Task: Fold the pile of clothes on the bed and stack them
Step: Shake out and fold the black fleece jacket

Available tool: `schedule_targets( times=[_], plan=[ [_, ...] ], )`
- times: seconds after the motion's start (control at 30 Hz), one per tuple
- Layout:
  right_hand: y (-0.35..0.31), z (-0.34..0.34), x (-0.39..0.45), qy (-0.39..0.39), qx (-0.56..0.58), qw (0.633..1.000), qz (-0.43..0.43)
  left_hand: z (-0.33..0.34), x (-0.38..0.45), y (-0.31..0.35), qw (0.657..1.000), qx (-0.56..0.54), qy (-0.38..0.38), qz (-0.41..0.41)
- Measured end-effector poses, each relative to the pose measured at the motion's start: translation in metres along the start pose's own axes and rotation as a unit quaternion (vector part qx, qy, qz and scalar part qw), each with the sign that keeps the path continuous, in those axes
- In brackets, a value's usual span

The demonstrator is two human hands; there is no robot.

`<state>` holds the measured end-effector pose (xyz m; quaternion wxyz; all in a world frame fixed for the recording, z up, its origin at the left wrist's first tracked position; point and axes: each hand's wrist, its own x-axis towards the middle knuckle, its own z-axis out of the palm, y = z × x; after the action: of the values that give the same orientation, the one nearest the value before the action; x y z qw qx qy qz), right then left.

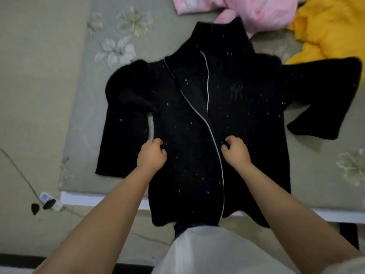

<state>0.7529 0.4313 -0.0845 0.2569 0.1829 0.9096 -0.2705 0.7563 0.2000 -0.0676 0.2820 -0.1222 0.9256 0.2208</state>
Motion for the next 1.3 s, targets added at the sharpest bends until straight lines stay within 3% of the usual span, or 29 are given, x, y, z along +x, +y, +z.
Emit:
schedule_targets(
  times=[0.27, 0.47, 0.57, 0.67, 0.73, 0.8, 0.83, 0.97, 1.03, 1.17, 1.3],
  plan=[
    [-0.036, -0.078, 0.117, 0.049, 0.007, 0.998, -0.033, -0.064, 0.089, 0.065, 0.997, -0.064, 0.036, -0.035],
    [-0.058, -0.115, 0.193, 0.161, -0.118, 0.978, -0.06, -0.058, 0.147, 0.107, 0.98, -0.175, -0.009, -0.092],
    [-0.06, -0.13, 0.227, 0.175, -0.184, 0.966, -0.04, -0.046, 0.173, 0.126, 0.965, -0.223, -0.03, -0.137],
    [-0.055, -0.14, 0.253, 0.12, -0.247, 0.962, -0.003, -0.033, 0.193, 0.142, 0.927, -0.299, -0.02, -0.224],
    [-0.047, -0.147, 0.264, 0.091, -0.273, 0.958, 0.001, -0.026, 0.202, 0.152, 0.872, -0.39, -0.028, -0.294],
    [-0.035, -0.162, 0.273, 0.114, -0.256, 0.96, 0.016, -0.018, 0.208, 0.164, 0.812, -0.501, -0.029, -0.297],
    [-0.026, -0.173, 0.278, 0.131, -0.249, 0.959, 0.03, -0.016, 0.21, 0.172, 0.801, -0.53, -0.007, -0.277],
    [0.003, -0.209, 0.289, 0.138, -0.265, 0.949, 0.099, -0.011, 0.219, 0.214, 0.901, -0.397, 0.167, -0.057],
    [0.004, -0.208, 0.291, 0.12, -0.258, 0.951, 0.117, 0.0, 0.226, 0.231, 0.934, -0.301, 0.187, 0.051],
    [-0.01, -0.19, 0.297, 0.086, -0.239, 0.964, 0.084, 0.03, 0.26, 0.247, 0.983, -0.095, 0.109, 0.114],
    [-0.004, -0.184, 0.302, 0.076, -0.258, 0.96, 0.079, 0.045, 0.285, 0.245, 0.988, 0.072, -0.001, 0.136]
  ],
)
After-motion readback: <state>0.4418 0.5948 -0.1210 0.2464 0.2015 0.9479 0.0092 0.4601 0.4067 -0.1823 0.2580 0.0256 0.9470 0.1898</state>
